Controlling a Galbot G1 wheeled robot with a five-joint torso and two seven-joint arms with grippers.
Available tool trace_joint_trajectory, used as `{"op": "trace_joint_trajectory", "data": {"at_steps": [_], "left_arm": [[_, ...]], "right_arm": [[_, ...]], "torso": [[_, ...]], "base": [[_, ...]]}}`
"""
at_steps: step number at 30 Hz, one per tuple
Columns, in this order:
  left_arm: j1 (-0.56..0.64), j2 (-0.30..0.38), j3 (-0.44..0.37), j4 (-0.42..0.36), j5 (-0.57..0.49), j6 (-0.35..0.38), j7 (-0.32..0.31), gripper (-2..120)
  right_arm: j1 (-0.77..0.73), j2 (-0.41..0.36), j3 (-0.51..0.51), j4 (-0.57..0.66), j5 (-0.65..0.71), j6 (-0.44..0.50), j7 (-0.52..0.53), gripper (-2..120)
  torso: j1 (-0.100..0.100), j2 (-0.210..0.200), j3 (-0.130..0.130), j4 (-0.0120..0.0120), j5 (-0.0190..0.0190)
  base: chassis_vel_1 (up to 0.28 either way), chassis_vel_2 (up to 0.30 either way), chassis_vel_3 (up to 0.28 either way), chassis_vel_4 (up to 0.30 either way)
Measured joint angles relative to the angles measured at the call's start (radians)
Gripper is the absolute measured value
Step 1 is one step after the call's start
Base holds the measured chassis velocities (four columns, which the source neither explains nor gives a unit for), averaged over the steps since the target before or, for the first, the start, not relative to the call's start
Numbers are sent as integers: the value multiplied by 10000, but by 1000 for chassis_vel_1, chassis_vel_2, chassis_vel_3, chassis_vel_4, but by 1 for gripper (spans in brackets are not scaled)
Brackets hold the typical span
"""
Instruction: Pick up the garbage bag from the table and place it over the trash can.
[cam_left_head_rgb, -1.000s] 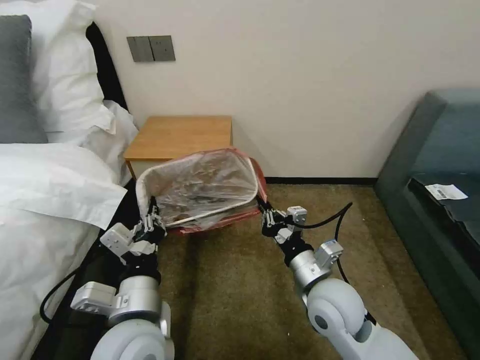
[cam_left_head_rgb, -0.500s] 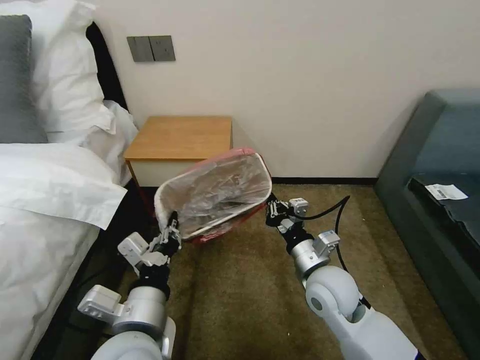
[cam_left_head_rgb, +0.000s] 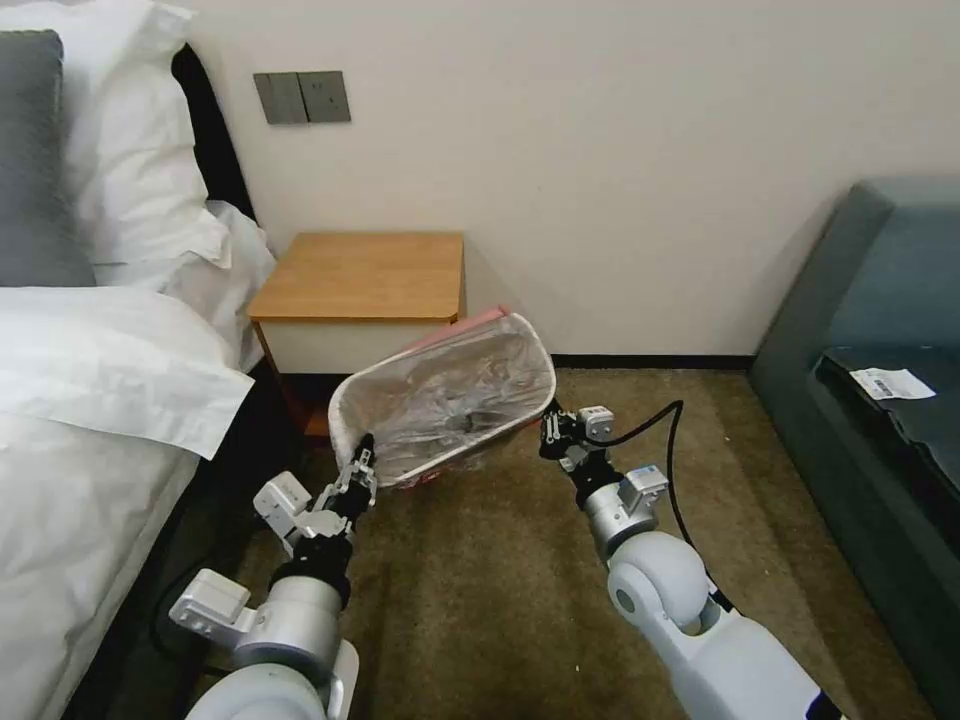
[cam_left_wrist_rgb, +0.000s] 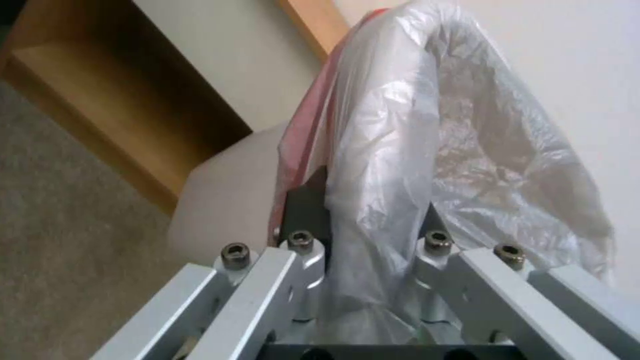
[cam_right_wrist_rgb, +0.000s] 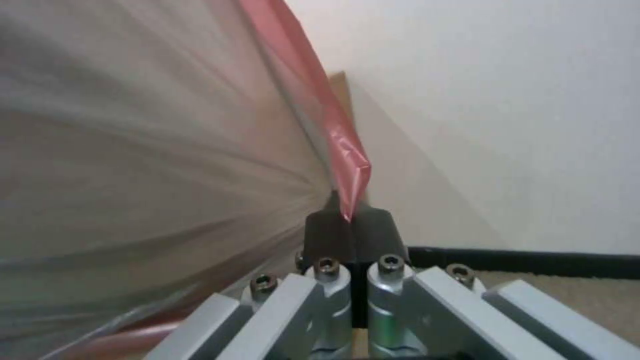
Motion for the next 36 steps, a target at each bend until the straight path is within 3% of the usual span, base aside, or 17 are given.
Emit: {"op": "trace_joint_trajectory", "data": {"at_steps": [10, 24, 36], "left_arm": [[-106, -46, -88, 2, -112, -2, -8, 15], [-346, -299, -219, 3, -911, -283, -52, 12], [-398, -348, -274, 5, -871, -294, -60, 12]], "right_arm": [[-121, 92, 18, -661, -323, 84, 105, 0], [-238, 200, -13, -889, -581, 86, 226, 0], [-307, 267, -31, -907, -707, 160, 247, 0]], "torso": [[-1, 0, 0, 0, 0], [0, 0, 0, 0, -3], [0, 0, 0, 1, 0]], "base": [[0, 0, 0, 0], [0, 0, 0, 0], [0, 0, 0, 0]]}}
